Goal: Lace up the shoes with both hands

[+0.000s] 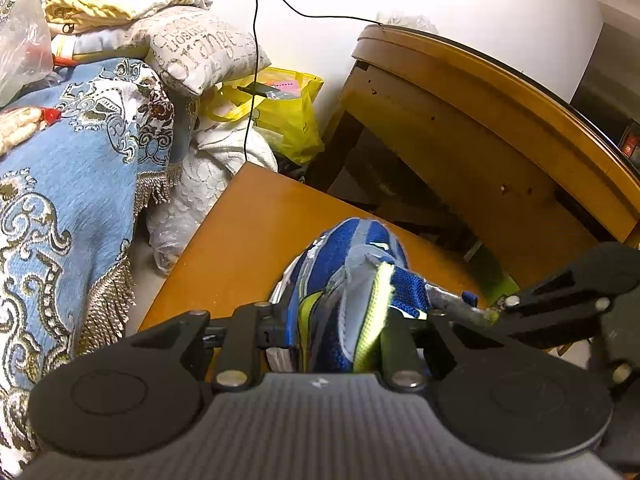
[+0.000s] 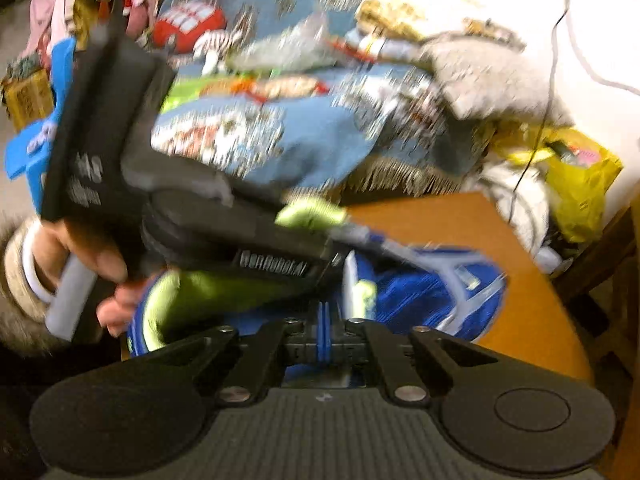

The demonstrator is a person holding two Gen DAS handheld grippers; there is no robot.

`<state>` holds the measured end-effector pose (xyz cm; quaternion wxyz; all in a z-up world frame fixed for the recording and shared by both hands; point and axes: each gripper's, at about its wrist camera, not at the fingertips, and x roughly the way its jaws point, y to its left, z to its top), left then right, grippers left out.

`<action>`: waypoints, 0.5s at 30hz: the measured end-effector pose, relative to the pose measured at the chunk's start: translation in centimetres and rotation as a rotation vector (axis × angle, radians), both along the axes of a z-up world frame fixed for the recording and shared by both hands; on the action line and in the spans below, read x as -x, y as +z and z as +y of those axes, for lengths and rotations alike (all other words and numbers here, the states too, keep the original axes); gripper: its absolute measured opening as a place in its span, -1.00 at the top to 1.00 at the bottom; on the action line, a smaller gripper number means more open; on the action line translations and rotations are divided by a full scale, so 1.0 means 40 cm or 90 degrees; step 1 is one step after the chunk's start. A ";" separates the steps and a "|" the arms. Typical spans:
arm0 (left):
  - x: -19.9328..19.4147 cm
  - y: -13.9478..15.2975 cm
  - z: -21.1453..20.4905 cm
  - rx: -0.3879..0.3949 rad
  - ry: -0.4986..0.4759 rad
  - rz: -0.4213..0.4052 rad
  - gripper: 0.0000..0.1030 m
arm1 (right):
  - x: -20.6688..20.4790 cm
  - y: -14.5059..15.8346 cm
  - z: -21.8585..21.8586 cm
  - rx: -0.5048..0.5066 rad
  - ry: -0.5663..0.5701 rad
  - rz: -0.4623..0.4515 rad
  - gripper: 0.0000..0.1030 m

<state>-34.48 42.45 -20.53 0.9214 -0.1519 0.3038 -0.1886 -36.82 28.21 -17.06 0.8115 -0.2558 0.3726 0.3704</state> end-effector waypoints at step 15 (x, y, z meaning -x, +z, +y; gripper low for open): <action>-0.004 0.000 0.005 0.004 -0.010 0.007 0.56 | 0.030 0.069 -0.059 -0.088 -0.070 -0.035 0.91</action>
